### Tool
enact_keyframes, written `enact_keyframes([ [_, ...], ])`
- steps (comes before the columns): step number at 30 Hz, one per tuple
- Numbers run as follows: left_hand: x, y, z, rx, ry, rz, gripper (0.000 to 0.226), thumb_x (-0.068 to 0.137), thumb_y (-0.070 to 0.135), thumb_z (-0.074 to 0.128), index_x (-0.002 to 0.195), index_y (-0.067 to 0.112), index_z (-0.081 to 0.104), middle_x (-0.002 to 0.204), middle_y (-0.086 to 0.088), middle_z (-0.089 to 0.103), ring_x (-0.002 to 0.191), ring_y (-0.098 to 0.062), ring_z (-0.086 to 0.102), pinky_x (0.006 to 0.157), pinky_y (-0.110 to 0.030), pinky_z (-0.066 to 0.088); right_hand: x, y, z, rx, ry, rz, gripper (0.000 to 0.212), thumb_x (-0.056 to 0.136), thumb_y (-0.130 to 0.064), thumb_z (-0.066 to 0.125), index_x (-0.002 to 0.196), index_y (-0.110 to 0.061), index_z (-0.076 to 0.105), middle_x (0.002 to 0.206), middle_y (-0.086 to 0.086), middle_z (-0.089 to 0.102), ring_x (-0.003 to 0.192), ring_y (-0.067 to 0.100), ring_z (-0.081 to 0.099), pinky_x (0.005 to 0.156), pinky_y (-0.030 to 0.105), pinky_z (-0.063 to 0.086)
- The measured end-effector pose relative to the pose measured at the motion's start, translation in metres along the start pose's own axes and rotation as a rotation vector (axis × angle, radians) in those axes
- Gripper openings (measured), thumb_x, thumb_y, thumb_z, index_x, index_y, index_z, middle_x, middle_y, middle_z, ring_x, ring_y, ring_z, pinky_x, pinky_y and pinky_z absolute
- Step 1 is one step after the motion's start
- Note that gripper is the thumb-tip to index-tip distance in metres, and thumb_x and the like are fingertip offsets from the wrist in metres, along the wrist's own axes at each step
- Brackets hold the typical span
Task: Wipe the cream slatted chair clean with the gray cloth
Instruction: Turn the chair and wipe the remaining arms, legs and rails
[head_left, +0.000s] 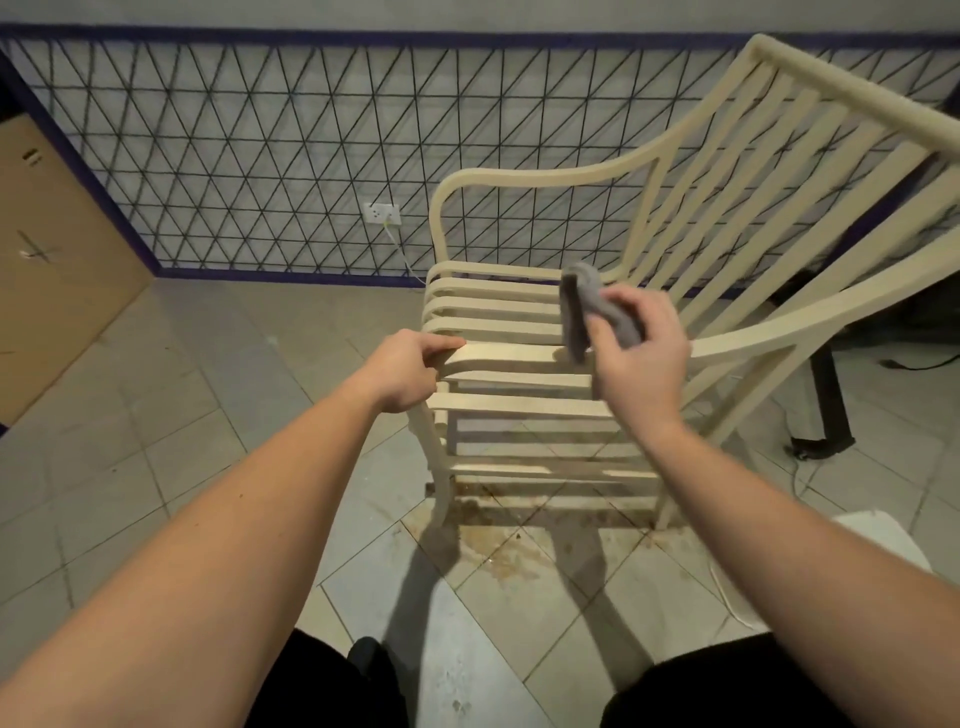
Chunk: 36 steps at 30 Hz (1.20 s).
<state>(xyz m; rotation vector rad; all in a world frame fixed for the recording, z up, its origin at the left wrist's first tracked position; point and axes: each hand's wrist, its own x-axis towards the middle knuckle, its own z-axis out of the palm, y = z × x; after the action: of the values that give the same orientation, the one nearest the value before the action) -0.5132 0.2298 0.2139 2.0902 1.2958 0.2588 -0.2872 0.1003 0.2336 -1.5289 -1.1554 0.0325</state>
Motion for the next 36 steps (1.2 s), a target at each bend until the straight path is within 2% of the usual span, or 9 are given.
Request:
enact_keyframes([
  [6,-0.002,0.013,0.003,0.031,0.066,0.01,0.047,0.096,0.007,0.06,0.138,0.027,0.061,0.139,0.001,0.062,0.132,-0.02,0.055,0.116,-0.037,0.039,0.019,0.064,0.005,-0.69,-0.619,-0.086,0.041,0.102,-0.048,0.038,0.135,-0.03,0.055,0.12,-0.001,0.054,0.113,0.02,0.047,0.103,0.042,0.04],
  [9,-0.003,0.02,0.006,0.15,0.103,0.052,0.047,0.094,0.005,0.058,0.136,0.027,0.063,0.132,-0.003,0.067,0.119,-0.024,0.062,0.109,-0.039,0.046,-0.005,0.055,0.033,-0.667,-0.648,-0.292,0.047,0.103,-0.045,0.028,0.143,-0.025,0.041,0.138,-0.001,0.051,0.126,0.022,0.043,0.11,0.042,0.031],
  [13,-0.003,0.025,0.008,0.282,0.113,0.049,0.049,0.092,0.006,0.059,0.134,0.029,0.064,0.122,-0.008,0.072,0.103,-0.027,0.066,0.097,-0.038,0.051,-0.008,0.047,0.049,-0.622,-0.733,-0.433,0.052,0.103,-0.034,0.035,0.153,-0.026,0.026,0.145,0.0,0.045,0.129,0.024,0.041,0.112,0.043,0.03],
  [18,0.001,0.03,0.009,0.394,0.091,-0.031,0.046,0.09,0.013,0.067,0.129,0.037,0.066,0.114,-0.005,0.072,0.093,-0.025,0.065,0.09,-0.039,0.056,0.019,0.08,-0.014,-0.729,-0.809,-0.441,0.073,0.095,-0.004,0.051,0.153,-0.036,0.02,0.146,-0.004,0.046,0.128,0.022,0.044,0.11,0.04,0.035],
  [21,0.003,0.036,0.005,0.501,0.084,-0.044,0.029,0.092,0.016,0.059,0.109,0.034,0.073,0.1,-0.006,0.069,0.084,-0.029,0.062,0.079,-0.038,0.054,0.041,0.098,-0.074,-0.901,-0.787,-0.435,0.09,0.083,0.01,0.053,0.153,-0.035,0.019,0.145,-0.004,0.048,0.128,0.021,0.045,0.111,0.041,0.036],
  [26,0.0,0.042,0.006,0.556,0.084,-0.062,0.035,0.088,0.008,0.056,0.111,0.027,0.074,0.091,-0.004,0.066,0.081,-0.028,0.06,0.074,-0.034,0.051,0.093,0.102,-0.174,-1.192,-0.828,-0.545,0.068,0.095,-0.018,0.057,0.152,-0.034,0.025,0.148,-0.003,0.046,0.137,0.021,0.041,0.118,0.042,0.026],
  [29,-0.002,0.043,0.007,0.546,0.092,-0.057,0.035,0.089,0.01,0.056,0.113,0.028,0.074,0.093,-0.005,0.067,0.082,-0.029,0.06,0.075,-0.034,0.05,0.119,0.098,-0.203,-1.318,-0.858,-0.575,0.052,0.098,-0.03,0.05,0.147,-0.032,0.033,0.139,-0.002,0.053,0.129,0.022,0.047,0.114,0.043,0.031],
  [33,-0.005,0.04,0.007,0.501,0.129,-0.035,0.033,0.094,0.019,0.058,0.12,0.034,0.073,0.102,-0.007,0.071,0.086,-0.03,0.061,0.086,-0.038,0.055,0.115,0.094,-0.189,-1.286,-0.852,-0.533,0.04,0.101,-0.031,0.047,0.14,-0.027,0.043,0.131,0.0,0.058,0.12,0.022,0.052,0.108,0.04,0.037],
  [36,-0.005,0.027,0.005,0.414,0.132,0.004,0.035,0.095,0.023,0.06,0.124,0.04,0.069,0.111,0.0,0.074,0.093,-0.024,0.066,0.092,-0.04,0.056,0.085,0.094,-0.14,-1.104,-0.874,-0.437,0.042,0.1,-0.024,0.052,0.141,-0.024,0.044,0.131,0.0,0.059,0.119,0.022,0.054,0.108,0.04,0.038],
])
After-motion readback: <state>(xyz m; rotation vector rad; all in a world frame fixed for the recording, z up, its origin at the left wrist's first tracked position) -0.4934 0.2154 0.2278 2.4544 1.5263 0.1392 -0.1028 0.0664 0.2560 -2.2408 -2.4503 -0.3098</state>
